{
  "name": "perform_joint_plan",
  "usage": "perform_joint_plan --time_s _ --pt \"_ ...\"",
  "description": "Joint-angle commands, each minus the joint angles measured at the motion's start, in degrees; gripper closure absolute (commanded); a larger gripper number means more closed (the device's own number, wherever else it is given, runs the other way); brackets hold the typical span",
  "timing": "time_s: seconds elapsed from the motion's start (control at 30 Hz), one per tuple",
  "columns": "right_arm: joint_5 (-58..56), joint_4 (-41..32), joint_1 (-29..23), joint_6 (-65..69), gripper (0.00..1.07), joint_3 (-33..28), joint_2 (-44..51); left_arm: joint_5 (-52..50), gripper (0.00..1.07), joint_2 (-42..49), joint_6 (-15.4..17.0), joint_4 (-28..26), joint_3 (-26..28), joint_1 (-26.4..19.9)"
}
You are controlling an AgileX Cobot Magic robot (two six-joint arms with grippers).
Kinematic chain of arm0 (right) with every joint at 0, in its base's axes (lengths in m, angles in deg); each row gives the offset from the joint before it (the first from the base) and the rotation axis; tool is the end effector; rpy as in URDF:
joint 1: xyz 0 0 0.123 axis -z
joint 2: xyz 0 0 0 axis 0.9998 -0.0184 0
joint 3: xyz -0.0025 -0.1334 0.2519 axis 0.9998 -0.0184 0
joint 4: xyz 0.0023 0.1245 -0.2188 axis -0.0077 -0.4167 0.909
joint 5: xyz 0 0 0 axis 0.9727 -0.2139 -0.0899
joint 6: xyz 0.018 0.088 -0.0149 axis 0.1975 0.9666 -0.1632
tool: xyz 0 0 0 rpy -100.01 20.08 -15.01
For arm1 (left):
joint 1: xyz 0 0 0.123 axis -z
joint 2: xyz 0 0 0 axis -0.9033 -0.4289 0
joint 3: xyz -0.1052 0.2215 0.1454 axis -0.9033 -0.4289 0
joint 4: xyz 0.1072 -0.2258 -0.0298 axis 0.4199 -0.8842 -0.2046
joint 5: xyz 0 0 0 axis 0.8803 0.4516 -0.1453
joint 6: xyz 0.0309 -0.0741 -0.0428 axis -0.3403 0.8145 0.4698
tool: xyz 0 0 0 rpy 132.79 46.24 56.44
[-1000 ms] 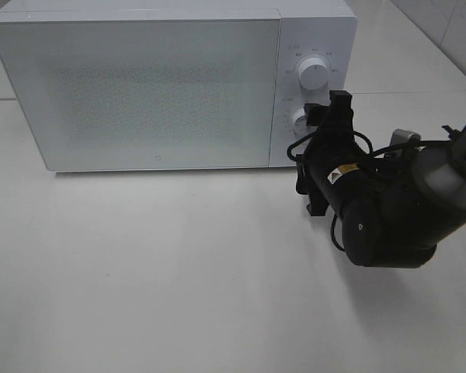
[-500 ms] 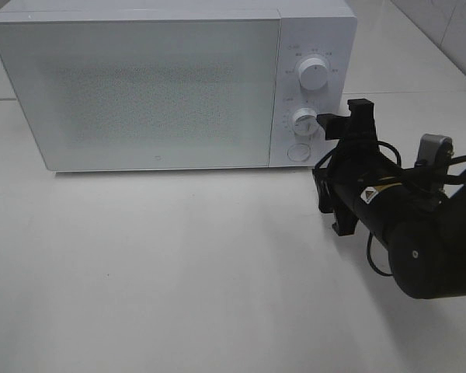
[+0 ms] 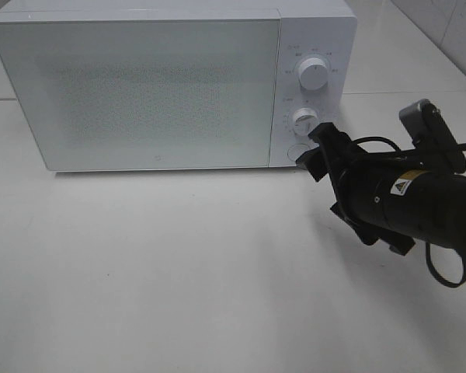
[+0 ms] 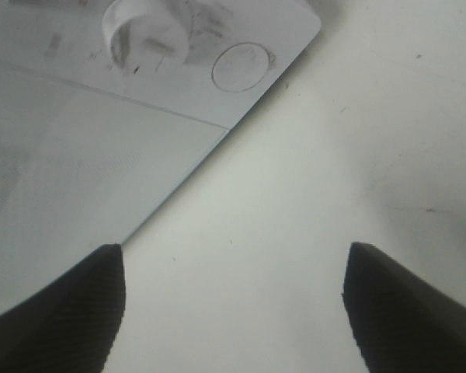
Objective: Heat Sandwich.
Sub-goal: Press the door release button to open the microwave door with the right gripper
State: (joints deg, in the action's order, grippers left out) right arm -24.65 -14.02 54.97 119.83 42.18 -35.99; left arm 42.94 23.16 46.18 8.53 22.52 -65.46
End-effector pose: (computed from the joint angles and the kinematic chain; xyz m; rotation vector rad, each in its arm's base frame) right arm 0.2308 0.1298 0.1566 0.7810 2.0465 0.8129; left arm -0.0046 -0.0002 0.2790 -0.0434 2.0151 -0.0085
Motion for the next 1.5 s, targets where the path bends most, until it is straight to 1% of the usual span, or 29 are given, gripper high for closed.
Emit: perform_joint_plan --time_s 0.03,0.1,0.13,0.23,0.3,0.37,0.43,0.47,0.5,0.53,0.57,0.6,0.63,0.7,0.73,0.77,0.8,0.9,0.93,1.03,1.07,1.1,1.17,1.2,1.23,1.37,1.43,1.47,1.5 --pt "-8.65 0.63 0.06 -17.48 0.32 0.00 6.13 -0.40 0.06 1.49 -0.06 -0.34 -0.17 0.29" --pt "-11.34 0.63 0.06 -23.43 0.32 0.00 8.65 -0.40 0.06 1.49 -0.06 -0.34 -0.17 0.29" --pt "-11.34 0.63 0.06 -23.43 0.32 0.00 8.65 -0.40 0.06 1.49 -0.06 -0.34 -0.17 0.29" --pt "-17.82 0.69 0.06 -36.27 0.32 0.00 13.87 -0.40 0.06 1.49 -0.06 -0.34 -0.17 0.29" --pt "-19.71 0.69 0.06 -38.79 0.32 0.00 14.84 -0.40 0.06 1.49 -0.06 -0.34 -0.17 0.29" --pt "-25.55 0.74 0.06 -47.38 0.32 0.06 18.45 -0.40 0.06 1.49 -0.06 -0.34 -0.17 0.29" --pt "-30.83 0.97 0.06 -52.54 0.32 0.97 20.86 -0.40 0.06 1.49 -0.06 -0.34 -0.17 0.29" --pt "-30.83 0.97 0.06 -52.54 0.32 0.97 20.86 -0.40 0.06 1.49 -0.06 -0.34 -0.17 0.29" --pt "-37.18 2.12 0.06 -56.32 0.32 2.52 22.86 -0.40 0.06 1.49 -0.06 -0.34 -0.17 0.29" --pt "-41.08 3.38 0.06 -57.52 0.32 3.72 23.72 -0.40 0.06 1.49 -0.06 -0.34 -0.17 0.29" --pt "-45.09 4.53 0.06 -58.04 0.32 4.76 24.41 -0.40 0.06 1.49 -0.06 -0.34 -0.17 0.29" --pt "-45.09 4.53 0.06 -58.04 0.32 4.76 24.41 -0.40 0.06 1.49 -0.06 -0.34 -0.17 0.29" --pt "-52.77 7.96 0.06 -58.04 0.32 7.33 25.78 -0.40 0.06 1.49 -0.06 -0.34 -0.17 0.29" --pt "-59.24 10.83 0.06 -58.04 0.32 9.85 27.04 -0.40 0.06 1.49 -0.06 -0.34 -0.17 0.29" --pt "-62.34 11.86 0.06 -58.04 0.32 11.00 27.62 -0.40 0.06 1.49 -0.06 -0.34 -0.17 0.29" --pt "-62.34 11.86 0.06 -58.04 0.32 11.00 27.62 -0.40 0.06 1.49 -0.06 -0.34 -0.17 0.29" --pt "-67.32 13.58 0.06 -58.04 0.32 12.83 28.65 -0.40 0.06 1.49 -0.06 -0.34 -0.17 0.29" --pt "-75.75 15.99 0.06 -58.04 0.32 15.76 30.60 -0.40 0.06 1.49 -0.06 -0.34 -0.17 0.29" --pt "-75.75 15.99 0.06 -58.04 0.32 15.76 30.60 -0.40 0.06 1.49 -0.06 -0.34 -0.17 0.29" --pt "-81.76 17.02 0.06 -58.04 0.32 17.07 32.31 -0.40 0.06 1.49 -0.06 -0.34 -0.17 0.29" --pt "-81.76 17.02 0.06 -58.04 0.32 17.07 32.31 -0.40 0.06 1.49 -0.06 -0.34 -0.17 0.29" --pt "-86.06 17.25 0.06 -58.04 0.32 17.65 33.23 -0.40 0.06 1.49 -0.06 -0.34 -0.17 0.29" --pt "-89.84 17.25 0.06 -58.04 0.32 17.99 34.21 -0.40 0.06 1.49 -0.06 -0.34 -0.17 0.29" --pt "-93.45 17.13 0.06 -58.04 0.32 18.05 35.41 -0.40 0.06 1.49 -0.06 -0.34 -0.17 0.29" --pt "-93.45 17.13 0.06 -58.04 0.32 18.05 35.41 -0.40 0.06 1.49 -0.06 -0.34 -0.17 0.29" --pt "-99.52 17.13 0.06 -57.64 0.32 18.05 38.56 -0.40 0.06 1.49 -0.06 -0.34 -0.17 0.29" --pt "-100.32 17.07 0.06 -57.30 0.32 18.05 39.25 -0.40 0.06 1.49 -0.06 -0.34 -0.17 0.29" --pt "-101.13 17.19 0.00 -56.89 0.32 18.05 40.62 -0.40 0.06 1.49 -0.06 -0.34 -0.17 0.29" --pt "-102.33 16.90 0.00 -56.55 0.32 18.05 44.18 -0.40 0.06 1.49 -0.06 -0.34 -0.17 0.29"
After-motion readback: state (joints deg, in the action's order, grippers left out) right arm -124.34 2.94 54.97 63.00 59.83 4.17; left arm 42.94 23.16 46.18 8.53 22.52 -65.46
